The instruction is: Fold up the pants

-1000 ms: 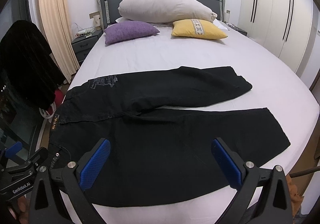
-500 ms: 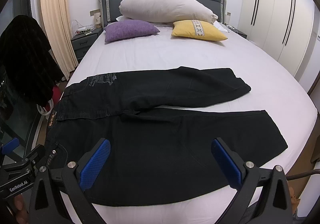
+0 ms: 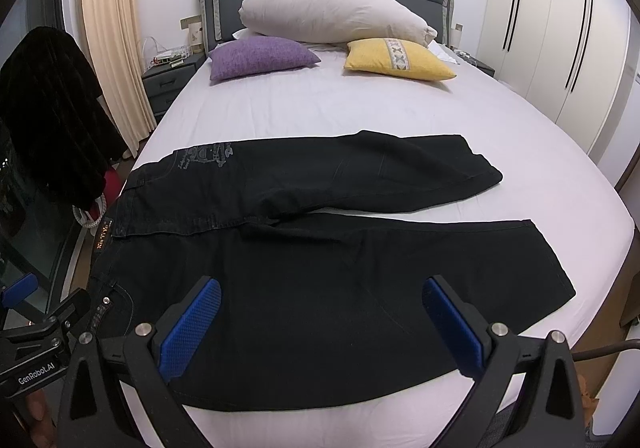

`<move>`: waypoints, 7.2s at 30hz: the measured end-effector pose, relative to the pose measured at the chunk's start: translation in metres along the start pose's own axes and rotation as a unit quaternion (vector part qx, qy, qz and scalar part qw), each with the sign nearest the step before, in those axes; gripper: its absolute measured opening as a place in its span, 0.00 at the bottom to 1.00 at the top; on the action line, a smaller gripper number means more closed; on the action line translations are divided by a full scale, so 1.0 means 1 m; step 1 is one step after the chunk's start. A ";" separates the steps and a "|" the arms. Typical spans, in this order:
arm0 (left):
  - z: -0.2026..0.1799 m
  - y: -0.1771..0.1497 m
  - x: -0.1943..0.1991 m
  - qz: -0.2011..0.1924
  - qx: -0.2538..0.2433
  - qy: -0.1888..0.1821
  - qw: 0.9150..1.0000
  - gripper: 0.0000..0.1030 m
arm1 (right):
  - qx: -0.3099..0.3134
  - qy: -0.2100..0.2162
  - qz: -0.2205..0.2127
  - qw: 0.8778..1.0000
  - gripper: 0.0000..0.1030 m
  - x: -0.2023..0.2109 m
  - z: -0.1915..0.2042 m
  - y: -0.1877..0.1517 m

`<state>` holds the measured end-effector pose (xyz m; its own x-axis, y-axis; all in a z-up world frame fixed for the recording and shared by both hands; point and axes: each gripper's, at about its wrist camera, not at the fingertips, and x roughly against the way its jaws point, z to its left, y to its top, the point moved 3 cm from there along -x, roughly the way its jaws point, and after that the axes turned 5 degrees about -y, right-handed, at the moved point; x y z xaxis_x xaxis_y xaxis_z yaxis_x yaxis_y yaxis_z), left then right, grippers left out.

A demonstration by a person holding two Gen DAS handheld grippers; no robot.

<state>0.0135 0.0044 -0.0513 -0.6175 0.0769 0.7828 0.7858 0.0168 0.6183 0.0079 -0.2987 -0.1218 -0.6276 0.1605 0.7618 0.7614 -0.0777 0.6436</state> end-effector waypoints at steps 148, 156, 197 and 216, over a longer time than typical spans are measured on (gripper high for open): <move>0.000 -0.060 -0.050 0.092 -0.410 -0.190 0.887 0.07 | 0.363 0.164 0.052 0.916 0.04 -0.090 0.091 -0.032; 0.006 -0.090 -0.043 0.102 -0.420 -0.187 0.882 0.05 | 0.379 0.126 0.042 0.916 0.04 -0.089 0.099 -0.056; -0.081 -0.026 -0.090 0.122 -0.235 -0.236 0.935 0.10 | 0.361 0.060 0.004 0.931 0.27 -0.068 0.098 -0.113; -0.121 -0.003 -0.126 0.143 -0.157 -0.255 0.943 0.10 | -0.091 0.083 0.068 0.990 0.72 -0.157 -0.111 0.097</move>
<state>0.0850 -0.1255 -0.1436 -0.2222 0.5043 0.8344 0.8193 -0.3673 0.4402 0.1622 -0.4403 -0.1707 -0.5507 -0.0263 0.8343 0.8086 -0.2650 0.5254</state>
